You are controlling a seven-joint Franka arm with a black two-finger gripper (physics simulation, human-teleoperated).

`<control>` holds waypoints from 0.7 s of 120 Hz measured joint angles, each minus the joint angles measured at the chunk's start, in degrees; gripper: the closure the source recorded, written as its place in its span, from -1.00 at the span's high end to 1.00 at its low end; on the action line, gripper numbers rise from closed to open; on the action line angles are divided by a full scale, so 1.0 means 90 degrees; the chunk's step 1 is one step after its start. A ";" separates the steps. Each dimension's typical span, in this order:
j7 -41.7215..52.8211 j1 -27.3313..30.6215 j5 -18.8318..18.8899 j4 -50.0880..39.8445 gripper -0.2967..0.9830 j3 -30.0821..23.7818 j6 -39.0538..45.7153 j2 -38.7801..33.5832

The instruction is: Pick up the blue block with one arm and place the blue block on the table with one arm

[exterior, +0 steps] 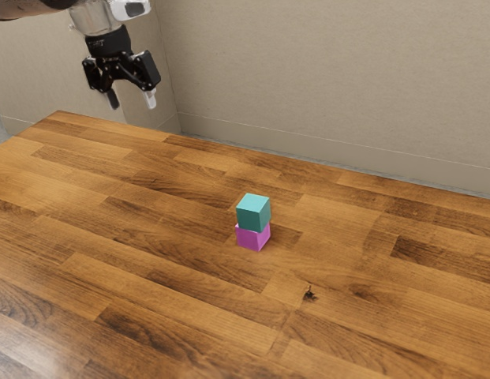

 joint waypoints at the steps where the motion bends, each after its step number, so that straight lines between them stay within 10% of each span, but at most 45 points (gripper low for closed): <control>1: -0.0005 -0.0010 -0.0002 -0.0009 0.53 -0.0003 0.0026 0.0023; 36: -0.0157 0.0049 0.0162 -0.2070 0.54 -0.0357 0.1651 0.0160; 84: -0.0673 0.0044 0.0746 -0.0956 0.53 -0.1530 0.3375 0.2195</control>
